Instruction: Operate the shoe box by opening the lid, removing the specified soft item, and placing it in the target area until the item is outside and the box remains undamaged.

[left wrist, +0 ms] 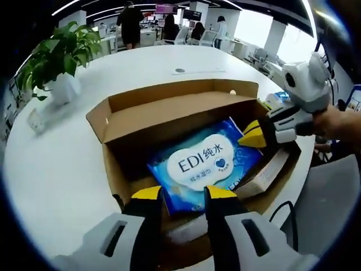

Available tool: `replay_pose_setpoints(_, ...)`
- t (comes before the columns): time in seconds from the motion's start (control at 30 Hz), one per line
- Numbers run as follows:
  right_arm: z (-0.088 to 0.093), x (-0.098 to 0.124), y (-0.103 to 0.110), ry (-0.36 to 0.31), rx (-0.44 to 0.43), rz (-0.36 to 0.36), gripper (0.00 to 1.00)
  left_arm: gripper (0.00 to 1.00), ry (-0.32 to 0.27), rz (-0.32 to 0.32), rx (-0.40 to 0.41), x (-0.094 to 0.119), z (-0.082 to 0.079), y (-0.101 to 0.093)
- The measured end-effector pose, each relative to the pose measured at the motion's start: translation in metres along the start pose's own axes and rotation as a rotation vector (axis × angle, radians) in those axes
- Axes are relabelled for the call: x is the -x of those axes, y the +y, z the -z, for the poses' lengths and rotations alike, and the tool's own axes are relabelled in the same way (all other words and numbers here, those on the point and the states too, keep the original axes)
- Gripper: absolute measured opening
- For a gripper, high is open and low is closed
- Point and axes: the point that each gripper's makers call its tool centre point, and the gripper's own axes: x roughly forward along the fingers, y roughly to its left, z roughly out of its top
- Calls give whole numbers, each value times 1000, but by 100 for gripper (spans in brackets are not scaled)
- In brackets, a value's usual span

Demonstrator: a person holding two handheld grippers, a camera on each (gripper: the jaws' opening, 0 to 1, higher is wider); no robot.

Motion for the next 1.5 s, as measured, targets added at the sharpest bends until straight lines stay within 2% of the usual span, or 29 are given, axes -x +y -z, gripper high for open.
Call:
replay_pose_setpoints(0.3, 0, 9, -6, -13, 14, 14, 0, 24, 91, -6, 39, -24, 13, 3)
replay_pose_setpoints(0.4, -1, 11, -8, -20, 5, 14, 0, 19, 108, 10, 63, -28, 17, 0)
replay_pose_setpoints(0.47, -2, 13, -8, -24, -1, 12, 0, 11, 114, 10, 71, -30, 20, 1)
replay_pose_setpoints(0.53, -2, 15, -9, -28, -4, 14, 0, 8, 112, 4, 87, -31, 22, 2)
replay_pose_setpoints(0.57, -2, 16, -10, -30, -8, 12, 0, 8, 96, 14, 120, -31, 20, 0)
replay_pose_setpoints(0.8, -5, 21, -7, -49, -33, 1, 0, 1, 92, 3, 145, -32, 21, 0)
replay_pose_setpoints(1.13, -7, 34, -11, -73, -45, 3, 0, 0, 89, -1, 81, -26, 14, -15)
replay_pose_setpoints(1.5, -13, 56, -11, -113, -59, -11, 0, 0, 12, -7, 95, -4, -6, -23)
